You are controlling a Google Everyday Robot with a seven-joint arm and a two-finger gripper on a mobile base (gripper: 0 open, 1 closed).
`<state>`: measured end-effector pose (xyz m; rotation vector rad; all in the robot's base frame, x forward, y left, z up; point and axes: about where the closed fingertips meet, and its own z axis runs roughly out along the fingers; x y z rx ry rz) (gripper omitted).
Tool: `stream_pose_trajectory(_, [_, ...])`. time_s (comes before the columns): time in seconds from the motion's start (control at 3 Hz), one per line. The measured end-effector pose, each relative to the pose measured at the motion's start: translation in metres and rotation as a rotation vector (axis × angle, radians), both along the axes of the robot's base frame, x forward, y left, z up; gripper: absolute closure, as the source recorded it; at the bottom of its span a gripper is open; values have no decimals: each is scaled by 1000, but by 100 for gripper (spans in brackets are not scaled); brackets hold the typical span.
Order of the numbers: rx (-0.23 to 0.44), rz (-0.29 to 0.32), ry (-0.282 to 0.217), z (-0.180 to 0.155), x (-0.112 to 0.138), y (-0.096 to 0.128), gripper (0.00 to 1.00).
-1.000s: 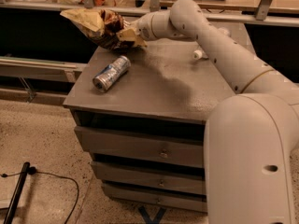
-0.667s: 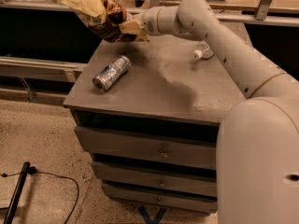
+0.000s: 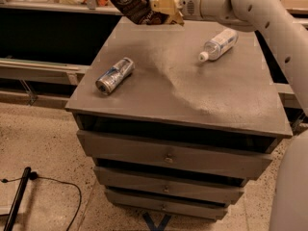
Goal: Pick brown chip bag
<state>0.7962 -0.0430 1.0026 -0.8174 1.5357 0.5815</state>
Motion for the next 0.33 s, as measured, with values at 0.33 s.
stream_pose_trajectory(0.33, [0,0,0,0,0,0,100])
